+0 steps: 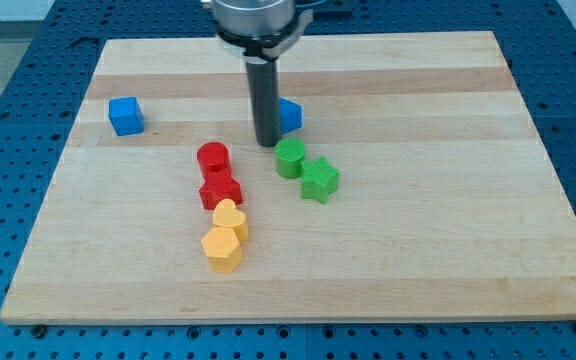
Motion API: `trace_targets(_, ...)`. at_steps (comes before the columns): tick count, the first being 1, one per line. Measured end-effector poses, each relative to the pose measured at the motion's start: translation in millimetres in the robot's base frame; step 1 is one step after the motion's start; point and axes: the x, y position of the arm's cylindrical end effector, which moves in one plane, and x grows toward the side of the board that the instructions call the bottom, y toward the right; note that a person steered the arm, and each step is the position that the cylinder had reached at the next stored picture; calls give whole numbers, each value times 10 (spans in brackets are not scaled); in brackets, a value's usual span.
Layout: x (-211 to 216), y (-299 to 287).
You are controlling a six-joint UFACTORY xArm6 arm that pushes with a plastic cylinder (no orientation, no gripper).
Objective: Push the blue triangle into the blue cube
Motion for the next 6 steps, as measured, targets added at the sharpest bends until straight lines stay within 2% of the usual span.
trace_targets(3,-300,808)
trace_targets(5,-487,68)
trace_targets(6,-488,16)
